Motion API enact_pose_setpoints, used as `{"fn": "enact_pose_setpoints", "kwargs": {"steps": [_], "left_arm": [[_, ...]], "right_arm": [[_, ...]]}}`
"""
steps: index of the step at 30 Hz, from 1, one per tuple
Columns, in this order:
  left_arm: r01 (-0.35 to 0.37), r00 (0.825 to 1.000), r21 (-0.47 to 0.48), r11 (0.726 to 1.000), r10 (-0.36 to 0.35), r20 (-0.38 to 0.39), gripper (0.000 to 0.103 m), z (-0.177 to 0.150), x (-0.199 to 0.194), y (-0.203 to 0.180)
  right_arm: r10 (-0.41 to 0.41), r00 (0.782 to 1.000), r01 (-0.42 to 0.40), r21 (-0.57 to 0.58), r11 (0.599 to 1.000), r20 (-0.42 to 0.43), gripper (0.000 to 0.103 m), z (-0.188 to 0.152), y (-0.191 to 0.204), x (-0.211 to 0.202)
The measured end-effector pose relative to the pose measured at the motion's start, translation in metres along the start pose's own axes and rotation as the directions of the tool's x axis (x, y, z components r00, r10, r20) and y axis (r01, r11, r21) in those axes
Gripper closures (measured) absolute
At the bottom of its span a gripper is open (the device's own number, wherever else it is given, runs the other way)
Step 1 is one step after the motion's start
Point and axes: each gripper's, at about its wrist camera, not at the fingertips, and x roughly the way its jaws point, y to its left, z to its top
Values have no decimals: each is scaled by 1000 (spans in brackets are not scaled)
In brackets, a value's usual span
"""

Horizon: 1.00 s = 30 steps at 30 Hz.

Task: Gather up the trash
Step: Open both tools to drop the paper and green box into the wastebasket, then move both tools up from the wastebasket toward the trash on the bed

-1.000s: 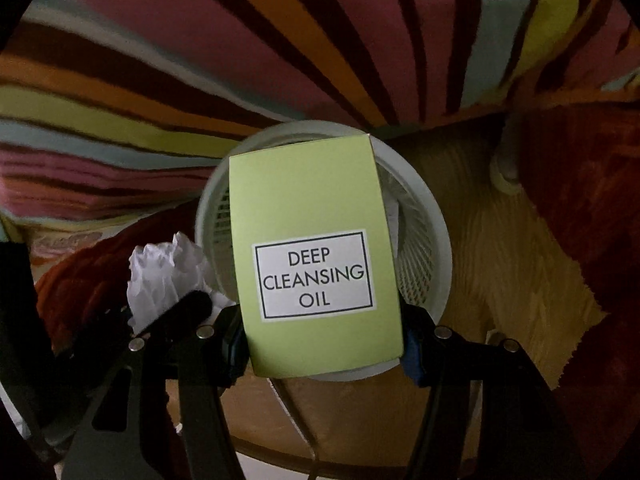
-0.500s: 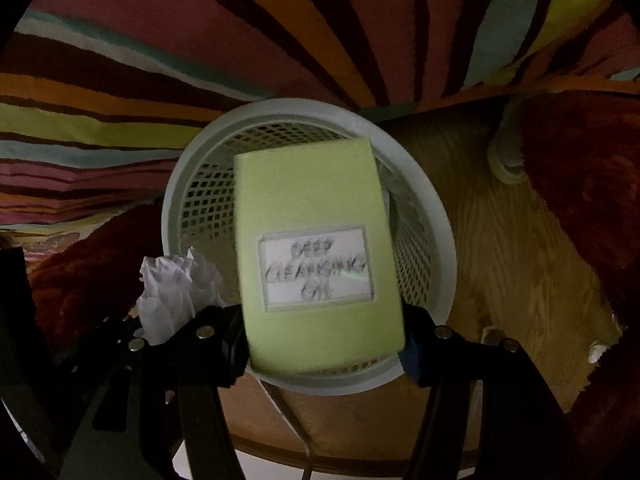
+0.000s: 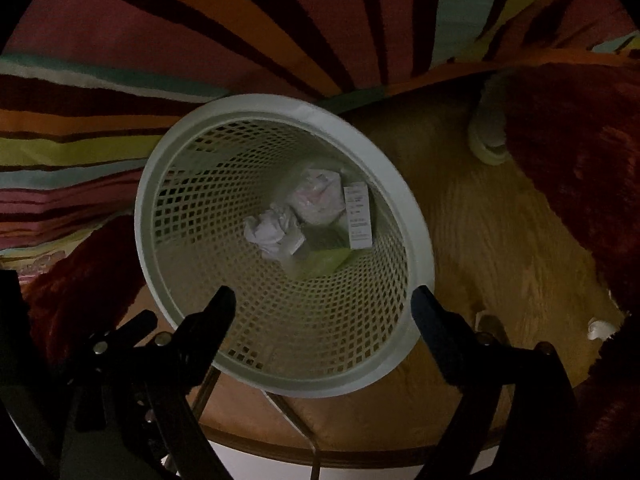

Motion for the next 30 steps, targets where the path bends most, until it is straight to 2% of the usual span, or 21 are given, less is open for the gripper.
{"fn": "enact_pose_setpoints", "kwargs": {"steps": [13, 18, 25, 30], "left_arm": [[-17, 998, -35, 999, 19, 61, 27, -11, -9, 6], [-14, 995, -46, 999, 19, 99, 27, -14, -24, 8], [11, 992, -76, 997, -1, 129, 27, -14, -36, 13], [52, 987, -86, 995, -38, 154, 27, -18, -48, 13]], "right_arm": [[6, 999, -6, 9, 1000, 49, 18, -6, -3, -14], [3, 997, -4, 13, 1000, 81, 18, -8, -2, -24], [12, 992, -14, 19, 1000, 127, 18, -11, -2, -37], [29, 981, -31, 10, 999, 192, 18, -15, 0, -56]]}}
